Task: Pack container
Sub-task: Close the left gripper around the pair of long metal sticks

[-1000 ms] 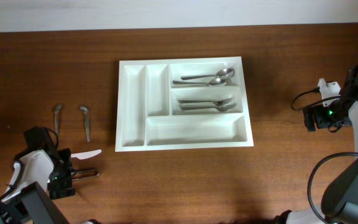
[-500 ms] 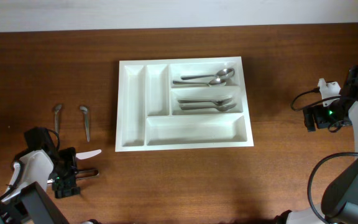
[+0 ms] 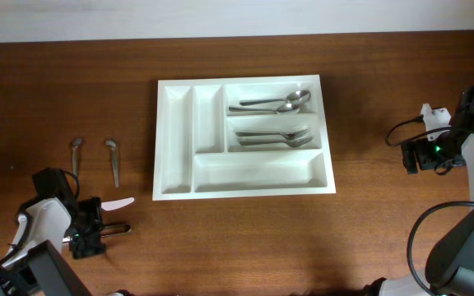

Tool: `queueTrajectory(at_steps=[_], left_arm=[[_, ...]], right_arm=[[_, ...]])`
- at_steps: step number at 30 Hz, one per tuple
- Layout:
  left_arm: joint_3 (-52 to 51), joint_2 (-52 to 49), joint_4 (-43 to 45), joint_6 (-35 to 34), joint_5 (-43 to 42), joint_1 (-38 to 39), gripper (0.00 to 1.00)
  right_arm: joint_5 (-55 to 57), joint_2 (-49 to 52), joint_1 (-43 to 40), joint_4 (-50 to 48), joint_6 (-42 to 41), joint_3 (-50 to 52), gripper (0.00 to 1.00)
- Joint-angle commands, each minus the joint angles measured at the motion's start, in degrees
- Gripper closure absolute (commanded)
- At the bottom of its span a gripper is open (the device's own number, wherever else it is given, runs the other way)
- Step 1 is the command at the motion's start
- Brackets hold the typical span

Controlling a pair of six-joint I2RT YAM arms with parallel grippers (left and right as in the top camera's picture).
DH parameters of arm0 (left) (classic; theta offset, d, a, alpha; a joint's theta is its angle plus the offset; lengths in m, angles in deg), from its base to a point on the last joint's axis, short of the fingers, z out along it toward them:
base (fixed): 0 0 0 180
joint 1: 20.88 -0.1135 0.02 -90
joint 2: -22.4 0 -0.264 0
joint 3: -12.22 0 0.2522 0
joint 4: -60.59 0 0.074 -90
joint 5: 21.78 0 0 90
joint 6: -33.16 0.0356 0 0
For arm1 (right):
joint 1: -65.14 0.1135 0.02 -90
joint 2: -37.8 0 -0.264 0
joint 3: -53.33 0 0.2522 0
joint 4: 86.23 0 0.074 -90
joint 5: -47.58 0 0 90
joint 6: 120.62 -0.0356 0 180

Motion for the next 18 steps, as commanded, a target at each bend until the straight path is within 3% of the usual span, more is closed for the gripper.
queueTrajectory(at_steps=[1, 5, 11, 14, 18], left_arm=[[-3.30, -3.50, -0.52, 0.70, 0.50, 0.28, 0.31], [-3.30, -3.50, -0.52, 0.70, 1.42, 0.28, 0.60], [-3.30, -3.50, -1.18, 0.72, 4.63, 0.28, 0.60], [-3.30, -3.50, -1.53, 0.70, 5.09, 0.28, 0.82], [-3.30, -3.48, -1.60, 1.22, 5.09, 0.28, 0.89]], right_arm=[[-0.13, -0.07, -0.13, -0.02, -0.07, 0.00, 0.01], [-0.13, -0.07, -0.13, -0.02, -0.07, 0.00, 0.01], [-0.13, -0.07, -0.13, -0.02, -0.07, 0.00, 0.01], [-0.15, -0.07, -0.13, -0.02, -0.07, 0.00, 0.01], [-0.13, -0.07, -0.13, -0.02, -0.07, 0.00, 0.01]])
